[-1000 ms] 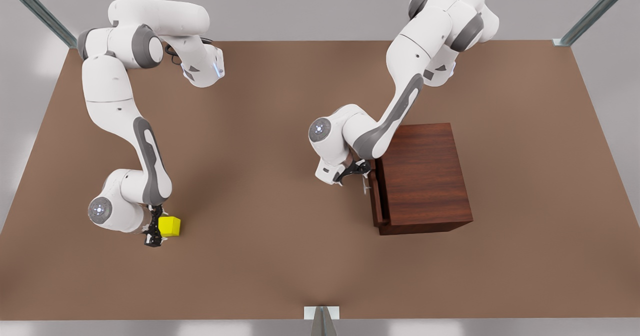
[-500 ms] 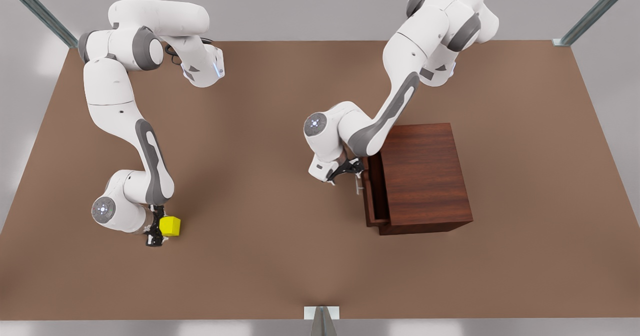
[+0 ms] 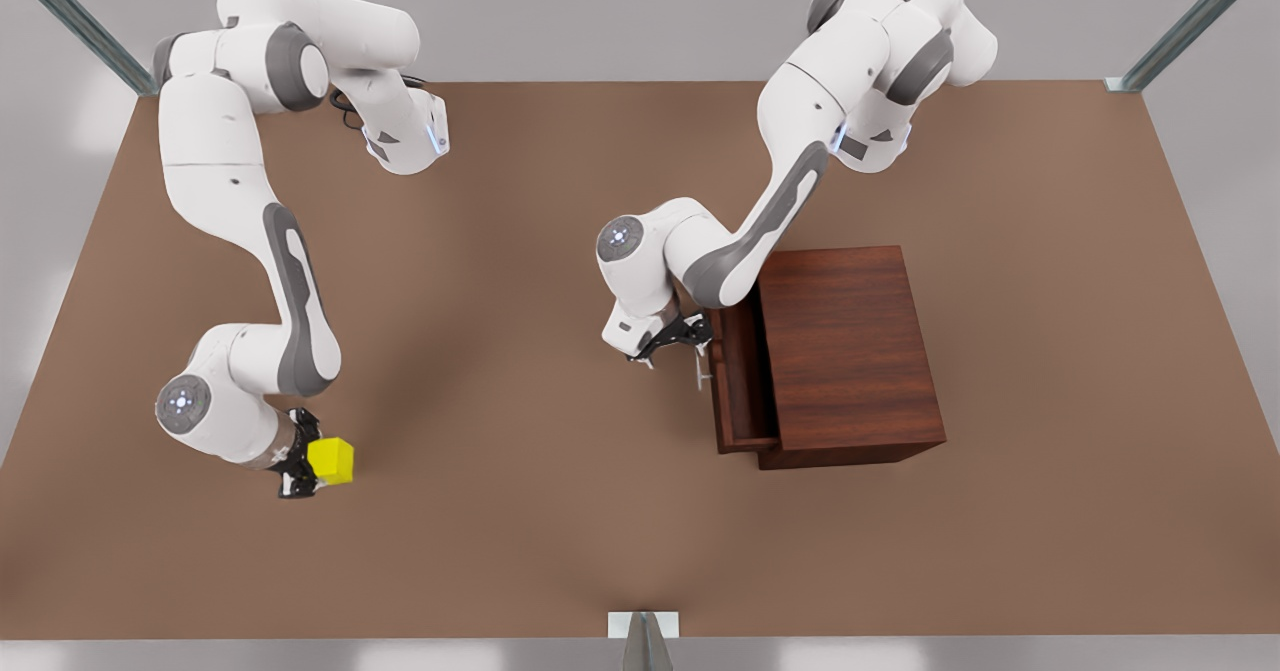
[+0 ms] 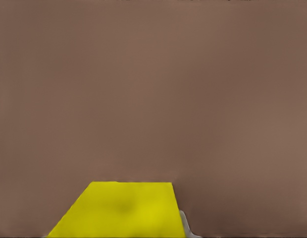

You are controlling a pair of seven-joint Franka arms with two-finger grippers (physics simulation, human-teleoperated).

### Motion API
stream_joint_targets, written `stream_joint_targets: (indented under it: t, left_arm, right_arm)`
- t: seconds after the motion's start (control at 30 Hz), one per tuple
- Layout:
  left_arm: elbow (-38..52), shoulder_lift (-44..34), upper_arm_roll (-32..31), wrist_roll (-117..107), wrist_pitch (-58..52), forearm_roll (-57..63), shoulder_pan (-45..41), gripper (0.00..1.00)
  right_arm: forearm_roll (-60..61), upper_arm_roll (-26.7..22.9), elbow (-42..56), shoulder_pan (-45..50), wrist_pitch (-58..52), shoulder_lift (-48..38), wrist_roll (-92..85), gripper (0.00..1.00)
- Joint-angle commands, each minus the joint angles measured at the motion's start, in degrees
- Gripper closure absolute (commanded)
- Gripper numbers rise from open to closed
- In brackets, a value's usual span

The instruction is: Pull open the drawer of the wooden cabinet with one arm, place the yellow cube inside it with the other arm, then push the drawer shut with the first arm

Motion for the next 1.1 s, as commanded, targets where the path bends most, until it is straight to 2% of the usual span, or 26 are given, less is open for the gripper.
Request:
stream_joint_targets:
  t: [0.0, 0.17, 0.8, 0.87, 0.93, 1.0, 1.07]
  left_arm:
    - [0.07, 0.09, -0.01, -2.26, 1.12, 0.02, -0.07, 0.00]
    - [0.07, 0.35, -0.01, -2.52, 2.27, 0.02, -0.42, 0.00]
    - [1.83, 0.53, -1.68, -4.20, 1.74, 0.02, -1.21, 0.00]
    - [2.27, -0.35, -2.64, -1.75, -3.08, -0.06, -1.12, 0.00]
    - [7.01, -2.28, -3.79, 4.41, -15.73, -4.71, -1.21, 0.00]
    - [7.37, -6.67, -3.70, 10.38, -23.65, -7.70, -0.77, 0.00]
    - [7.28, -9.05, -3.62, 15.65, -27.69, -10.43, 3.44, 0.00]
  right_arm:
    - [-0.17, 0.02, 2.19, 1.20, -9.40, -0.53, 1.42, 0.44]
    - [-0.17, 0.02, 8.43, 3.04, -19.07, -0.53, 2.47, 0.44]
    - [0.09, -0.51, 11.42, 3.48, -23.82, -0.61, 2.82, 0.43]
    - [0.09, -0.51, 11.42, 3.48, -23.82, -0.61, 2.82, 0.43]
    - [0.18, -0.42, 12.03, 3.48, -23.90, -0.61, 3.96, 0.43]
    - [0.18, 0.02, 12.47, 3.66, -24.78, -0.61, 6.07, 0.43]
    - [0.18, 2.74, 14.13, 3.66, -26.62, -0.61, 10.98, 0.43]
